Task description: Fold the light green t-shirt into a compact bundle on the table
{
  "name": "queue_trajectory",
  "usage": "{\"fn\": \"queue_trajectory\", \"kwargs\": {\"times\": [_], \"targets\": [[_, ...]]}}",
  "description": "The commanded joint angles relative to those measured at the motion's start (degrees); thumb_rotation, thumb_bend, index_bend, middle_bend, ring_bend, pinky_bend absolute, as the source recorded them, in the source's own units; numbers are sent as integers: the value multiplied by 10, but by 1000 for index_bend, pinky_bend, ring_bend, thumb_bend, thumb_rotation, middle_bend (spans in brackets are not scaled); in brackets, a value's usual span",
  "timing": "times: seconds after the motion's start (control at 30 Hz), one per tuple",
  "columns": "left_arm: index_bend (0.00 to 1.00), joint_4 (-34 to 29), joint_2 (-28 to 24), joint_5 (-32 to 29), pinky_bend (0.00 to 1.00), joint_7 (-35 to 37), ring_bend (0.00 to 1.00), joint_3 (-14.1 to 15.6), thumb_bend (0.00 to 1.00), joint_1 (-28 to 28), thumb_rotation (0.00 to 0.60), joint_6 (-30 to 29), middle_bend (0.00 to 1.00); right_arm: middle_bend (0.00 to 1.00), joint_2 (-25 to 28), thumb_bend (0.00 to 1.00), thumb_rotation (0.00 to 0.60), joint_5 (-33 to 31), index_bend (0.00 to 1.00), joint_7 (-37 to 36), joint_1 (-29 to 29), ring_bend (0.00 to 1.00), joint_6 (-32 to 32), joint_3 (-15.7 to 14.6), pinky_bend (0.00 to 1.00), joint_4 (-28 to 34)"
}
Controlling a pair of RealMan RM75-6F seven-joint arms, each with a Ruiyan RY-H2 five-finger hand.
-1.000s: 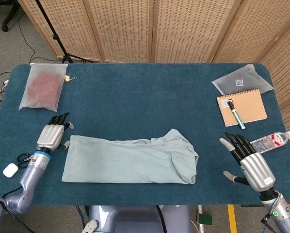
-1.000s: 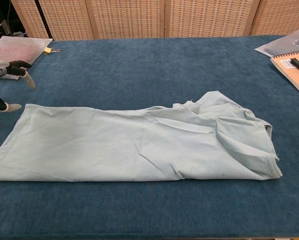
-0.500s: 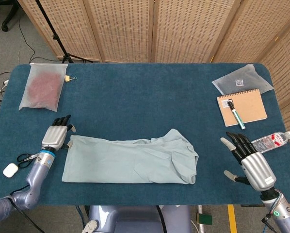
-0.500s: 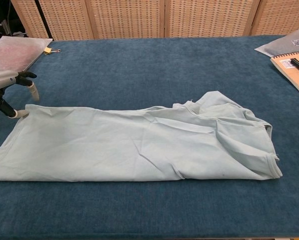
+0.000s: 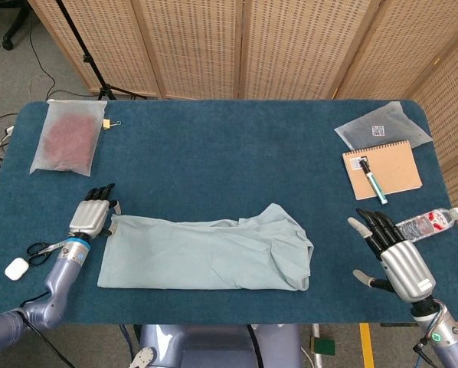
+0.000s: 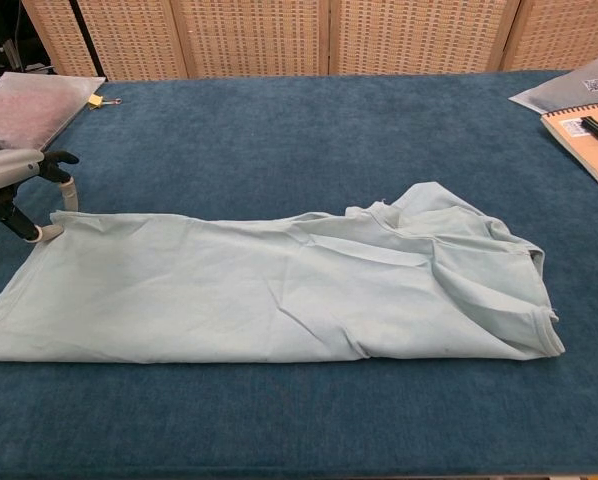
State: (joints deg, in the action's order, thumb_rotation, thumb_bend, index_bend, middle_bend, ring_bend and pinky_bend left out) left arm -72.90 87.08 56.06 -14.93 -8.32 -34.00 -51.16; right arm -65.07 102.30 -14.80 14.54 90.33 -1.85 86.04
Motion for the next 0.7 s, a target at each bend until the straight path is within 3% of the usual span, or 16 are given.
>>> {"fn": "queue_trajectory", "kwargs": {"times": [0.03,0.7], "targets": [[503,5,3,-2,0,-2,0,-1,367,-2,600,1,0,0,0,53,600,1,0,-2,0,0,0,1,55,0],[687,14,-2,-10,0,1,0,-5,439,-5,600,8,0,0,1,53,600,2,0,-6,-3,0,-1,4,55,-1]]}}
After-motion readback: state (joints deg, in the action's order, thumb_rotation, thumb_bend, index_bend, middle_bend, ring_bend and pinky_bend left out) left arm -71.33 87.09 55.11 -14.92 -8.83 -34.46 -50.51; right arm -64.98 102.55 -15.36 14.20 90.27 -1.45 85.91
